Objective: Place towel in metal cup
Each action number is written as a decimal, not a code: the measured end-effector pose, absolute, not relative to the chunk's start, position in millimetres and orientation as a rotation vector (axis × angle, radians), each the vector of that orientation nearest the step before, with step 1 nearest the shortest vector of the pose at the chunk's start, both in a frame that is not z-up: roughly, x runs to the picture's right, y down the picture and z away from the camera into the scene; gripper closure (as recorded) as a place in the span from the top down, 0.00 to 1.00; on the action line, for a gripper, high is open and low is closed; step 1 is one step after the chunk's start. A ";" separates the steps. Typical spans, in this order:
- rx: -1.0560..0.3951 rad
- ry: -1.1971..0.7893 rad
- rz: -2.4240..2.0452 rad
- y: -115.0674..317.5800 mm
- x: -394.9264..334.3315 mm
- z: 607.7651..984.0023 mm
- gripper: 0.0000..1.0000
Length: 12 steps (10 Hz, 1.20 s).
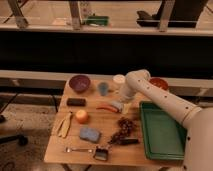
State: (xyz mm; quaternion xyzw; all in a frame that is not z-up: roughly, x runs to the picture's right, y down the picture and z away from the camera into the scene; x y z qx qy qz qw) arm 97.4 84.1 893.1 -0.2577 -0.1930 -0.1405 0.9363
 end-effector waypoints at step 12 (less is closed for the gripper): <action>-0.510 -0.454 -0.297 82.7 89.8 885.8 0.00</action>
